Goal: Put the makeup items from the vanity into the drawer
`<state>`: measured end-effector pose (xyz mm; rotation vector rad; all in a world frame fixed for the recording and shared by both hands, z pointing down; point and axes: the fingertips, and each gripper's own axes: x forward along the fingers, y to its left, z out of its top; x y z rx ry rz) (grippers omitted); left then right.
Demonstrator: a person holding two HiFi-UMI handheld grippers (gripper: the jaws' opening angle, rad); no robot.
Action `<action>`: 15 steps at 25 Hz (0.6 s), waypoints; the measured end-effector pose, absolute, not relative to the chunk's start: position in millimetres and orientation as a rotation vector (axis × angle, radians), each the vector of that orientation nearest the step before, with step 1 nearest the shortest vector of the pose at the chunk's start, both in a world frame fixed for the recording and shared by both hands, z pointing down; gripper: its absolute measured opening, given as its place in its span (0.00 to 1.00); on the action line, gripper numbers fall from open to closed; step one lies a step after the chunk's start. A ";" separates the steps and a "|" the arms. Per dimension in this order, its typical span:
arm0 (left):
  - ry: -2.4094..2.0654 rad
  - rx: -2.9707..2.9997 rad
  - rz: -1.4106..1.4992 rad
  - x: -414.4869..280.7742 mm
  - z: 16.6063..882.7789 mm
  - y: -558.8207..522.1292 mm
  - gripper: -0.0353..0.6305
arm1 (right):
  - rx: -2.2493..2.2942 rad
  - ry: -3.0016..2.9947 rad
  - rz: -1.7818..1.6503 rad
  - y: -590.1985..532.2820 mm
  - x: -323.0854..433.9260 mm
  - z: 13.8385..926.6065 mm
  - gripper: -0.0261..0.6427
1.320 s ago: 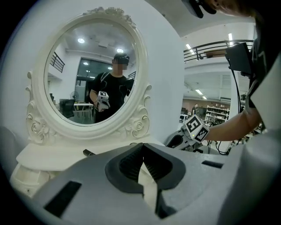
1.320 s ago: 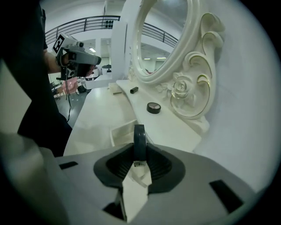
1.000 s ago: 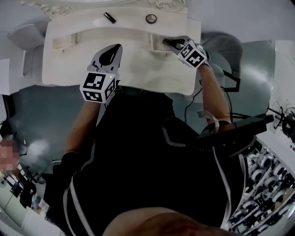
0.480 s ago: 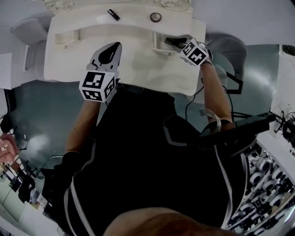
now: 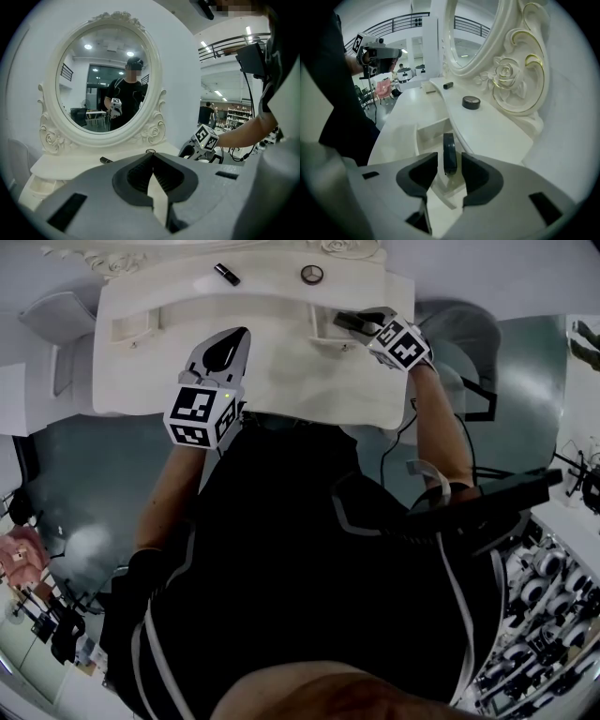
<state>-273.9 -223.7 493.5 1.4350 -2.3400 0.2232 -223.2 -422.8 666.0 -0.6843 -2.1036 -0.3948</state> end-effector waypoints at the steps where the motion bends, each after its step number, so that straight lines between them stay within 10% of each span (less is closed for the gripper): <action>1: -2.337 1.440 0.224 -274.6 493.4 -223.5 0.06 | -0.674 -2.105 -0.388 -423.3 -222.6 665.9 0.29; 15: -2.318 1.577 0.184 -287.8 468.5 -221.6 0.06 | -0.496 -2.237 -0.293 -424.9 -216.8 605.3 0.33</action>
